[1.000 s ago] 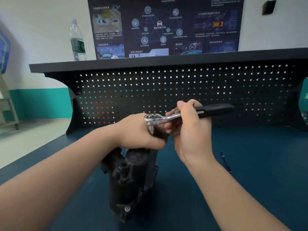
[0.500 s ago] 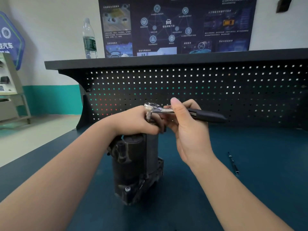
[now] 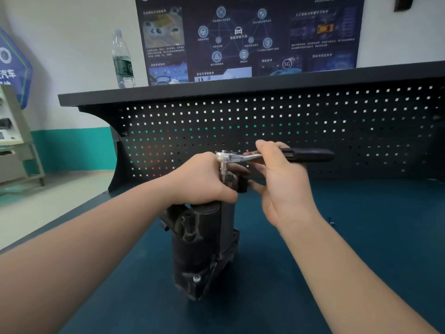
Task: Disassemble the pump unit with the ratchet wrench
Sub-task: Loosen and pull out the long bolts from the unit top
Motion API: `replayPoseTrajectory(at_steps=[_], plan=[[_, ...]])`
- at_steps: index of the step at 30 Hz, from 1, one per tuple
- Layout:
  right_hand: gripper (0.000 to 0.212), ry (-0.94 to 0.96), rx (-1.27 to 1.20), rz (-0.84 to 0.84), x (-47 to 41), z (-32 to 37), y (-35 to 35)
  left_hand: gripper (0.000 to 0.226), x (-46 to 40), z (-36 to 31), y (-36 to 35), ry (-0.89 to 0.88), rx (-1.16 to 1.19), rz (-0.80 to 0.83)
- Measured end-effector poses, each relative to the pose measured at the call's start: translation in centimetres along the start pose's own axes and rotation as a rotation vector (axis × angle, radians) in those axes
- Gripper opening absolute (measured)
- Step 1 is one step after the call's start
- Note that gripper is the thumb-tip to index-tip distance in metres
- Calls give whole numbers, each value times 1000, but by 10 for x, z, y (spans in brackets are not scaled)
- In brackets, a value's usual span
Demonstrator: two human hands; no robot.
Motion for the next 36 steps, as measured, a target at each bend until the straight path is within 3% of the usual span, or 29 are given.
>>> replayPoseTrajectory(at_steps=[4,7,9,12,17,24,32,36], plan=[[25,132,5,-99,-4,17,14,33,-6,-21,-11,-58,-11,31],[31,235,-14,-162,-6,24,22,40,-14,-30,-19,-93,58,101],[30,282,-59,-138,-8,25,22,45,-16,-31,-23,-110,102,140],[22,322,-83,-78,-10,23,21,34,-11,-28,-23,-140,189,171],[34,185,-88,46,-22,10,19,14,-1,-18,-13,-190,721,131],[53,52,-96,233,-29,9,6,20,1,-12,-12,-223,833,111],[49,58,-133,100,-35,9,17,17,-3,-29,-10,-134,595,170],[51,53,-114,147,-36,7,15,22,-2,-22,-16,-103,801,100]])
Point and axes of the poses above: each hand's wrist, its own x-axis away from the middle knuckle, its own y-axis out of the back of the hand, z = x × y, the point moved 6 cm from there along -x, towards the middle knuckle, and after that the axes turned 1 degree about -x, right-handed, at the moved point
